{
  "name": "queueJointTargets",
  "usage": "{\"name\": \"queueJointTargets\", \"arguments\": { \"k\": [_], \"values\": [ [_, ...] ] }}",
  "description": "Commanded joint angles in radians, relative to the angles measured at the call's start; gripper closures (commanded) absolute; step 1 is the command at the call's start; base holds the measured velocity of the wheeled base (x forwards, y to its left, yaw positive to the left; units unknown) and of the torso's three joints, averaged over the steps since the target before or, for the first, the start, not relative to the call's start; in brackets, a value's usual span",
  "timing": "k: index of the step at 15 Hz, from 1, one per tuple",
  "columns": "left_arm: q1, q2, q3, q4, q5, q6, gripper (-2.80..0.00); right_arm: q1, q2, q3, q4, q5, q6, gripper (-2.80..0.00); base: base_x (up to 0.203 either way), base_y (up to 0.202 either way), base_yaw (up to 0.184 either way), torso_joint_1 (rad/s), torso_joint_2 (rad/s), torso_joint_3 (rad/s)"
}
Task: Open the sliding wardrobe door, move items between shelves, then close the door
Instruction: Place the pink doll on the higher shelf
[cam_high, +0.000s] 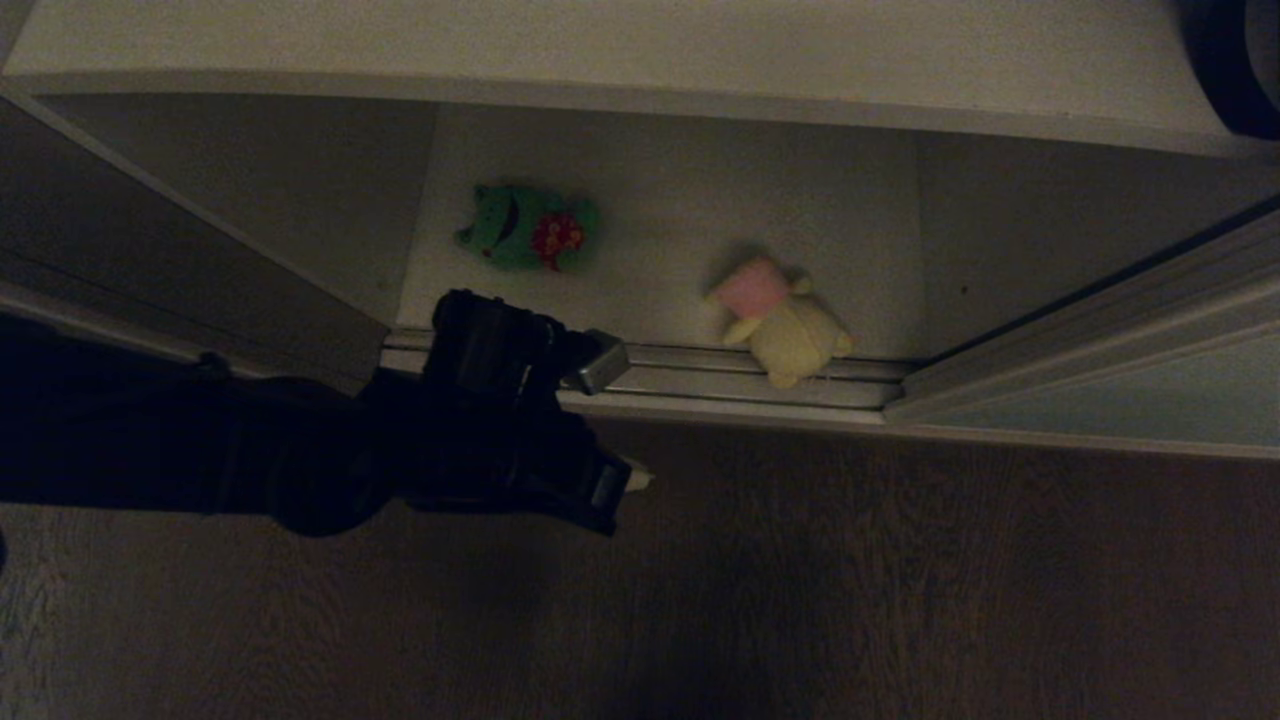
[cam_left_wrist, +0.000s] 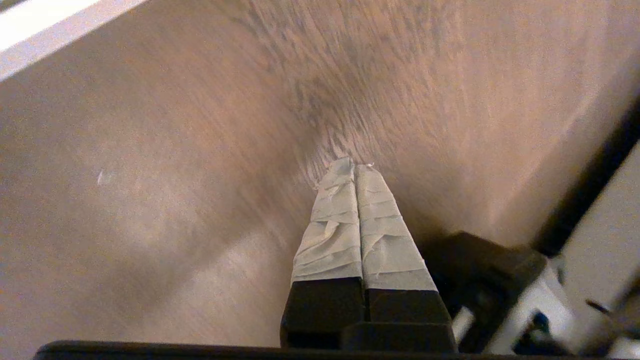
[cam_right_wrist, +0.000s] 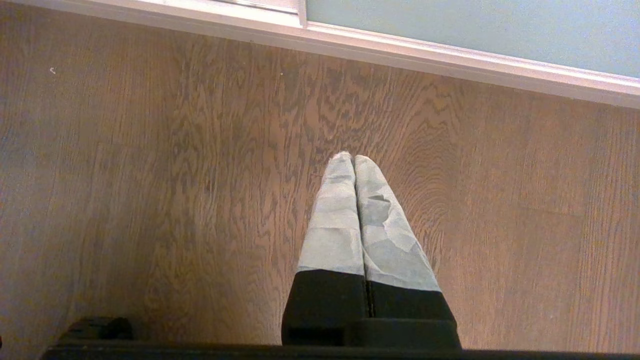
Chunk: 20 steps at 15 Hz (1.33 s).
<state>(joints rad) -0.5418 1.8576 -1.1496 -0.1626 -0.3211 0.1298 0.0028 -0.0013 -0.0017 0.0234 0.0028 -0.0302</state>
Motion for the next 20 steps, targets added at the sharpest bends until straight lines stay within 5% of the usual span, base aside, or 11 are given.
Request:
{"name": "queueJointTargets", "arguments": {
  "k": [1,5,10,12,14,20],
  "values": [
    [-0.016,0.162,-0.111,-0.006,0.053,-0.002,-2.80,0.000,0.000,0.000,0.000,0.000,0.000,0.00,0.000,0.000,0.000,0.000,0.00,0.000],
    [-0.018,0.268,-0.256,-0.044,0.118,-0.025,-2.80,0.000,0.000,0.000,0.001,0.000,0.000,0.00,0.000,0.000,0.000,0.000,0.00,0.000],
    [-0.017,0.384,-0.352,-0.245,0.124,-0.016,-2.80,0.000,0.000,0.000,0.000,0.000,0.000,0.00,0.000,0.000,0.000,0.000,0.00,0.000],
    [-0.017,0.418,-0.382,-0.304,0.120,0.027,-2.80,0.000,0.000,0.000,0.000,0.000,0.000,0.00,0.000,0.000,0.000,0.000,0.00,0.000],
    [-0.012,0.444,-0.391,-0.337,0.122,0.134,-2.80,0.000,0.000,0.000,0.000,0.000,0.000,0.00,0.000,0.000,0.000,0.000,0.00,0.000],
    [0.008,0.595,-0.626,-0.377,0.118,0.141,-2.80,-0.001,0.000,0.000,0.001,0.000,0.000,0.00,0.000,0.000,0.000,0.000,0.00,0.000]
  ]
}}
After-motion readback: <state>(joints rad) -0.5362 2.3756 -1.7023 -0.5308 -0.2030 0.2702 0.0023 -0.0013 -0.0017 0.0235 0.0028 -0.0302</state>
